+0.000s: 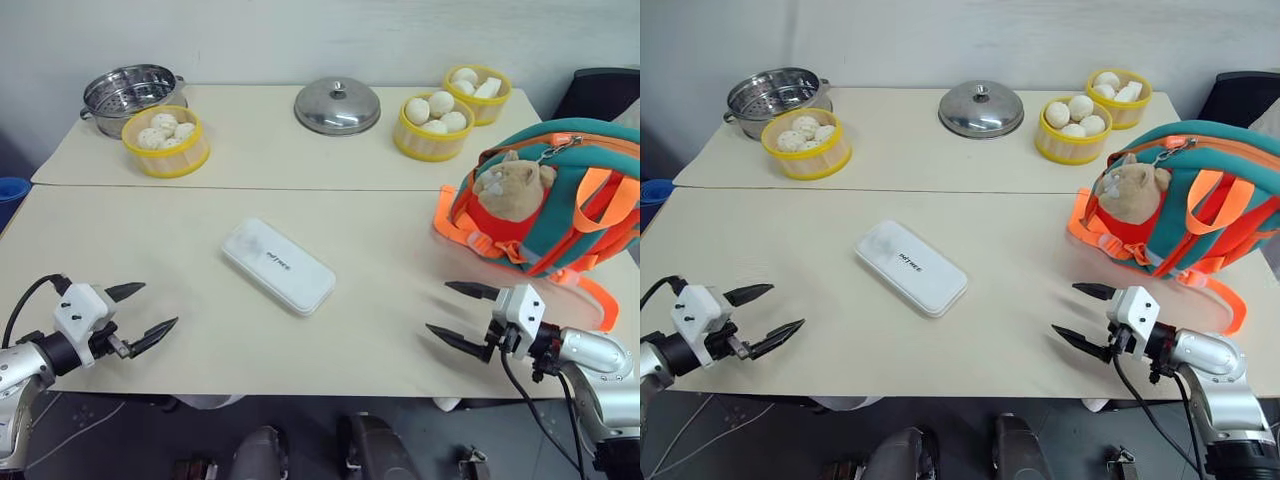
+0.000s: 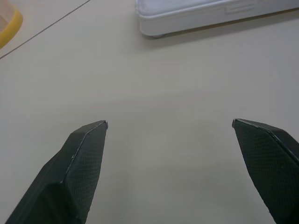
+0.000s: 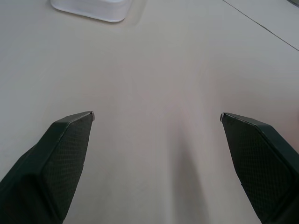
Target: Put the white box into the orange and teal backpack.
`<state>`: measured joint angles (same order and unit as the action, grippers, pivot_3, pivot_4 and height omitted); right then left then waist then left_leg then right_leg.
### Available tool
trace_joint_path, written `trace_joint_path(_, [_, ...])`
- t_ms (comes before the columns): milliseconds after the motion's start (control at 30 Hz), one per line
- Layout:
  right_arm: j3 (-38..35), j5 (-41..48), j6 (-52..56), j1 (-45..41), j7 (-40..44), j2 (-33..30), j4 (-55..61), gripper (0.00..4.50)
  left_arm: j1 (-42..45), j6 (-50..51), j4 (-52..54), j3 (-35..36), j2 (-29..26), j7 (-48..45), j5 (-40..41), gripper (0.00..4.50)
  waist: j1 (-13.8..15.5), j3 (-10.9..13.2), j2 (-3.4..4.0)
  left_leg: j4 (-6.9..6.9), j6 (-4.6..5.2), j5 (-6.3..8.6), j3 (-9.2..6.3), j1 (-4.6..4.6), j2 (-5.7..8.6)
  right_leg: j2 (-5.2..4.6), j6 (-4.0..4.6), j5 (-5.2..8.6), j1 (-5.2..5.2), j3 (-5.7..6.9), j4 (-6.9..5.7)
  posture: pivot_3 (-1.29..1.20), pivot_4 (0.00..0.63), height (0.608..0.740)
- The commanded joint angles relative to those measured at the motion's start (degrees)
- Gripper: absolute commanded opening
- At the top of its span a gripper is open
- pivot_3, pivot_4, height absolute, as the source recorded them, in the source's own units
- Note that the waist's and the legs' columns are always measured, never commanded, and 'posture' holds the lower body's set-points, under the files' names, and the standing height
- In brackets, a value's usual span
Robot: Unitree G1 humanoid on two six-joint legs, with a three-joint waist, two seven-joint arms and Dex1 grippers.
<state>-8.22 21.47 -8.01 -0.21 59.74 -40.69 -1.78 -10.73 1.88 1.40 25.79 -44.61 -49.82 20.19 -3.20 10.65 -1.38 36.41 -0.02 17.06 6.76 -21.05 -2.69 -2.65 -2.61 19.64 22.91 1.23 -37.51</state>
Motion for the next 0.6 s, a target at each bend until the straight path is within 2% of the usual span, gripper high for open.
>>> trace_joint_path(33, [-1.8, 0.8, -0.8, -0.2, -0.4, 0.4, 1.1, 4.44, -0.5, -0.3, 1.2, 1.4, 0.8, 0.5, 0.9, 4.5, 0.1, 0.0, 0.0, 0.0, -0.01, -0.01, -0.01, 0.0, 0.0, 0.0, 0.0, 0.0, 0.0, 0.0, -0.01, 0.0, 0.15, 0.74])
trace_joint_path(233, [0.5, 3.5, 3.1, -0.7, 0.3, 1.8, 5.8, 4.44, 5.3, 7.7, 3.2, 0.4, -1.2, -0.5, 5.3, 4.5, 0.3, 0.0, -0.04, 0.03, -0.04, -0.13, -0.01, 0.01, 0.0, 0.0, -0.01, -0.01, 0.0, 0.01, -0.11, 0.0, 0.15, 0.74])
trace_joint_path(267, [1.2, 4.7, 5.2, -0.7, 0.8, 1.6, 7.6, 4.48, 7.6, 8.5, 3.0, -0.4, -1.6, 0.2, 4.8, 4.31, 0.4, 0.0, -0.04, 0.04, -0.04, -0.17, -0.01, 0.01, 0.01, 0.0, -0.01, -0.01, 0.0, 0.01, -0.15, 0.0, 0.15, 0.74])
trace_joint_path(300, [2.6, 5.4, 8.0, -0.5, 1.2, 1.0, 10.0, 4.17, 11.3, 9.9, 1.9, -2.2, -2.1, 1.7, 3.3, 4.09, 0.5, 0.0, -0.04, 0.04, -0.04, -0.2, -0.02, 0.01, 0.0, 0.0, -0.01, -0.01, 0.0, 0.03, -0.19, 0.0, 0.15, 0.74])
trace_joint_path(333, [4.0, 5.5, 10.1, -0.4, 1.6, 0.5, 12.1, 4.08, 15.3, 10.1, 0.2, -3.9, -2.1, 3.7, 1.4, 3.93, 0.7, 0.0, -0.04, 0.04, -0.04, -0.22, -0.03, 0.01, 0.0, 0.0, -0.02, -0.01, 0.0, 0.03, -0.2, 0.0, 0.15, 0.74])
trace_joint_path(367, [5.5, 4.9, 11.6, -0.2, 1.9, 0.2, 13.8, 3.85, 20.0, 10.7, -2.0, -5.6, -1.5, 5.4, 0.3, 3.58, 1.3, 0.0, -0.04, 0.05, -0.03, -0.23, -0.02, 0.03, 0.01, -0.01, -0.02, -0.02, -0.02, 0.03, -0.22, 0.0, 0.15, 0.74])
trace_joint_path(433, [7.7, 3.6, 13.4, -0.1, 2.0, -0.1, 15.8, 3.21, 26.8, 11.1, -6.1, -8.1, -0.1, 7.8, -1.6, 2.97, 1.7, -0.1, -0.1, 0.08, -0.04, -0.28, -0.03, 0.01, 0.0, 0.0, -0.04, -0.04, -0.02, 0.1, -0.24, 0.0, 0.15, 0.74])
trace_joint_path(600, [15.1, -3.0, 12.9, -2.3, 0.6, 2.2, 15.9, 1.43, 45.2, 5.5, -25.6, -15.7, 6.0, 14.5, -10.0, 1.38, 1.7, -0.1, -0.13, 0.43, -0.07, -0.2, 0.03, -0.15, 0.03, 0.0, -0.14, -0.09, -0.02, 0.11, -0.23, 0.0, 0.15, 0.74])
